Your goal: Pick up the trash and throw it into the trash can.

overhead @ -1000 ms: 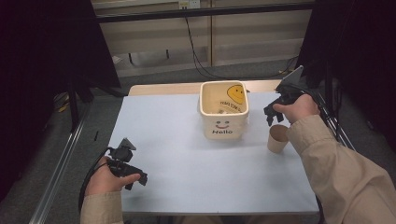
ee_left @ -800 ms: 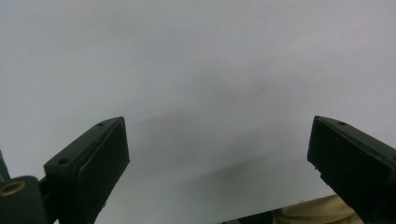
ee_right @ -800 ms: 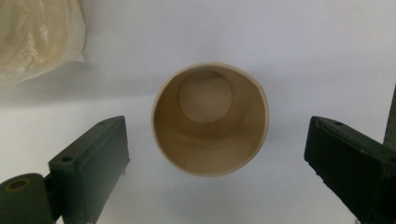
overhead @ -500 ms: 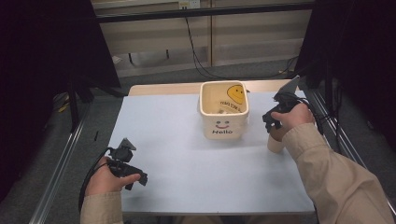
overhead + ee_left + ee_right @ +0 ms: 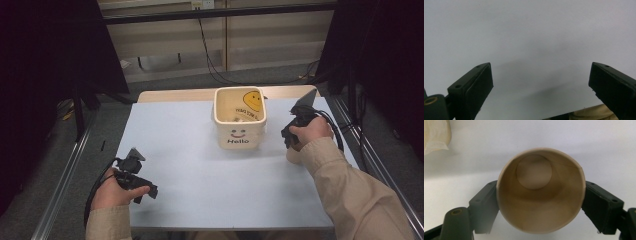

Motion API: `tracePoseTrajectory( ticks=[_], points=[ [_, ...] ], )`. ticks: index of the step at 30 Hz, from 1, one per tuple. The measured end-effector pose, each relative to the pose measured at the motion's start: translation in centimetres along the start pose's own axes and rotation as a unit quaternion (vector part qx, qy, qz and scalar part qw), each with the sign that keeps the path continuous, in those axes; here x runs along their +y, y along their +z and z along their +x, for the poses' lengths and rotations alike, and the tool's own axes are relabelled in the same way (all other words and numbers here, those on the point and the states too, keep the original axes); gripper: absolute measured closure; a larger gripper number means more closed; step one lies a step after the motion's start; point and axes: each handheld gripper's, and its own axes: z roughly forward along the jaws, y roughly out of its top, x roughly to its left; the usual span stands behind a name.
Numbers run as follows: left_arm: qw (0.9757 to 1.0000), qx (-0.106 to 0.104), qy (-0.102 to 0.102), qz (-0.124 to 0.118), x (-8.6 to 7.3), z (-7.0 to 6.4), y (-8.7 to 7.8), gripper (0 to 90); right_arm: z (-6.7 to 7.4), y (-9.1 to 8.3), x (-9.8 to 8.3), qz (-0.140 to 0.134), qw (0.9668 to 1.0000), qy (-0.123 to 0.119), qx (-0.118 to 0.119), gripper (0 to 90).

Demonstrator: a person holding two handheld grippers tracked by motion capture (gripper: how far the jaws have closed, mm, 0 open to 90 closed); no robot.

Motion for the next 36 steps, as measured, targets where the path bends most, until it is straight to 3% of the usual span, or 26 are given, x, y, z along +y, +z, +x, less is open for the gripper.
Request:
tracePoseTrajectory(
  ticks=[8,9,13,25,36],
  points=[
    [1.0000,0.001,0.003,0.001,0.0,0.1,-0.1,5.3,-0.7,-1.7,-0.1,-0.003,1.0000,0.002,0.009,21.6],
    [1.0000,-0.001,-0.001,-0.002,0.0,0.0,0.0,5.3,-0.7,-2.0,-0.2,-0.006,0.9998,0.011,0.018,21.6],
    [1.0000,-0.003,0.003,0.000,0.1,-0.1,0.0,5.3,-0.8,-3.6,-0.2,-0.011,0.9999,-0.002,0.009,21.8],
    [1.0000,-0.007,-0.002,-0.002,0.0,-0.1,0.0,5.3,-0.2,-9.3,0.4,-0.017,0.9996,-0.015,0.014,21.8],
    [1.0000,-0.009,-0.001,-0.002,0.0,0.0,-0.1,5.3,0.4,-13.3,1.4,-0.014,0.9995,-0.026,0.010,21.9]
  ],
)
